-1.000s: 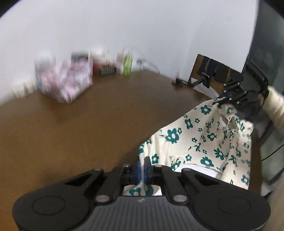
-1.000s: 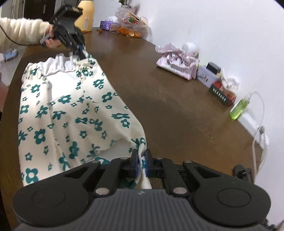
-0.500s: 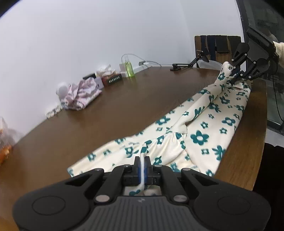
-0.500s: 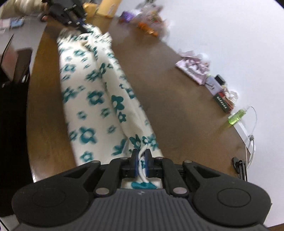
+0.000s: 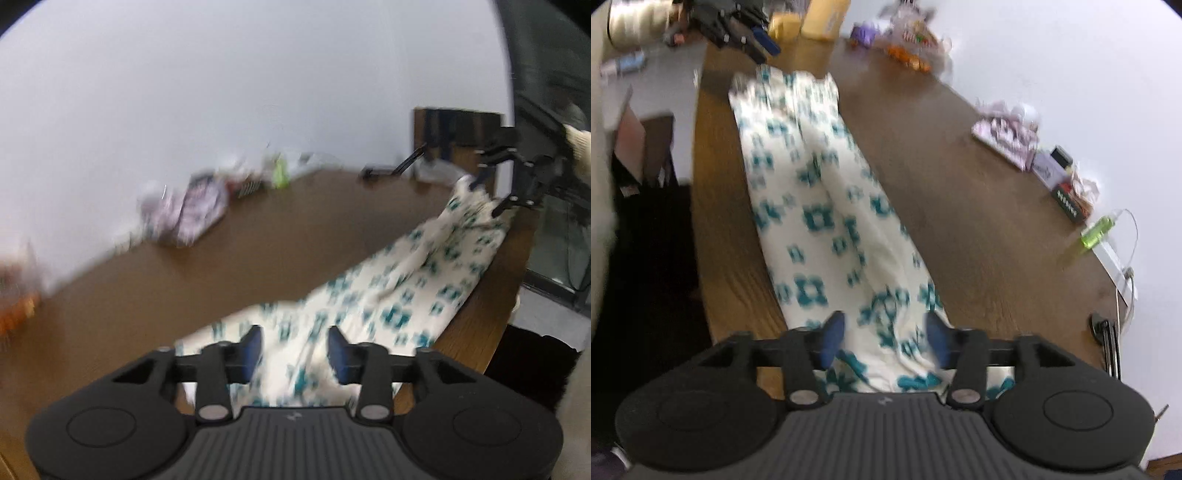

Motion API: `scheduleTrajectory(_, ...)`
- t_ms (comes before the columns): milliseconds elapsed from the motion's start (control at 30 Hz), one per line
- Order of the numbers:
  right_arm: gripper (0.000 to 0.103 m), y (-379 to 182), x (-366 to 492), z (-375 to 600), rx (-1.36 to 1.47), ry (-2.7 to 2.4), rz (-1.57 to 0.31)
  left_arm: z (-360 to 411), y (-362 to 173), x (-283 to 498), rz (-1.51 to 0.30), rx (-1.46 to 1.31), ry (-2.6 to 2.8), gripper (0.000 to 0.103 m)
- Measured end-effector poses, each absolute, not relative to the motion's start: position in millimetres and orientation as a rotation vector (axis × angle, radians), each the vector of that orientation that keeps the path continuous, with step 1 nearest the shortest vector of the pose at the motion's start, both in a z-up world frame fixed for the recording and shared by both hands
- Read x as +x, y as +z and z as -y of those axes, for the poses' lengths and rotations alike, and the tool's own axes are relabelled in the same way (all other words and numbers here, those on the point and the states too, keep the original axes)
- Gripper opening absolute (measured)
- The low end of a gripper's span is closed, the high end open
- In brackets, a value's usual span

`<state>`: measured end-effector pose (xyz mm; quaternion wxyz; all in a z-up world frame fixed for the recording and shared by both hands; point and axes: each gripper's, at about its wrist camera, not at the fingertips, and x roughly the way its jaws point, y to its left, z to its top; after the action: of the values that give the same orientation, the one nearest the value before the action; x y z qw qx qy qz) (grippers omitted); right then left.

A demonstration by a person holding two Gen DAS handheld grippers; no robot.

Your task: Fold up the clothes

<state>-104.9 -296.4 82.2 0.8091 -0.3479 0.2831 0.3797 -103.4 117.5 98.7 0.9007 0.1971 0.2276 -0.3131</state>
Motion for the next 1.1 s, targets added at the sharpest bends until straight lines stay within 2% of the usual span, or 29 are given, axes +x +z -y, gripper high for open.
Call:
scheduleTrajectory(67, 0.061, 95.9, -105.1, 294.6, -0.685, 0.857, -0.563, -102.0, 106.2, -103.0, -0.429, 0.433, -0.724, 0.058)
scheduleTrajectory(200, 0.059, 78.9, -90.6, 273.7, -0.739, 0.872, -0.604, -57.2, 73.7, -78.6, -0.507, 0.576, -0.840, 0.058)
scheduleTrajectory(233, 0.056, 74.6, -87.0, 268.4, -0.752, 0.875, -0.615, -52.8, 65.2, -69.5, -0.541, 0.601, -0.845, 0.058)
scheduleTrajectory(300, 0.040, 66.0, -79.7, 257.9, -0.780, 0.882, -0.636, -44.3, 48.3, -51.3, -0.610, 0.649, -0.853, 0.058)
scheduleTrajectory(367, 0.039, 57.4, -72.4, 247.4, -0.807, 0.888, -0.657, -47.2, 43.9, -36.7, -0.655, 0.613, -0.849, 0.057)
scheduleTrajectory(433, 0.032, 53.5, -69.2, 253.0, -0.815, 0.855, -0.691, -51.7, 46.9, -28.1, -0.667, 0.564, -0.856, 0.031)
scheduleTrajectory(467, 0.018, 53.3, -67.0, 255.1, -0.809, 0.839, -0.705, -51.4, 47.8, -29.5, -0.647, 0.579, -0.835, 0.010)
scheduleTrajectory(500, 0.009, 54.6, -68.4, 256.2, -0.818, 0.819, -0.690, -51.1, 48.7, -30.9, -0.627, 0.594, -0.814, 0.010)
scheduleTrajectory(567, 0.005, 58.2, -75.9, 256.6, -0.854, 0.767, -0.623, -52.0, 51.4, -38.0, -0.588, 0.614, -0.792, 0.009)
scheduleTrajectory(700, 0.004, 66.2, -103.0, 253.5, -0.961, 0.665, -0.452, -50.5, 57.7, -76.4, -0.466, 0.683, -0.728, 0.007)
scheduleTrajectory(800, 0.004, 57.1, -113.1, 252.2, -1.000, 0.641, -0.448, -43.7, 55.4, -106.0, -0.388, 0.734, -0.672, 0.007)
scheduleTrajectory(933, 0.004, 41.3, -118.1, 249.6, -1.016, 0.645, -0.490, -40.2, 30.8, -110.2, -0.444, 0.738, -0.655, 0.008)
scheduleTrajectory(1000, 0.005, 33.3, -120.6, 248.3, -1.024, 0.646, -0.511, -40.8, 25.6, -103.4, -0.489, 0.697, -0.673, 0.013)
scheduleTrajectory(1067, 0.006, 25.4, -123.1, 247.0, -1.032, 0.648, -0.532, -46.9, 24.9, -99.8, -0.509, 0.642, -0.689, 0.014)
scheduleTrajectory(1100, 0.010, 28.3, -123.5, 248.7, -1.018, 0.652, -0.537, -53.2, 27.1, -98.2, -0.529, 0.613, -0.707, 0.017)
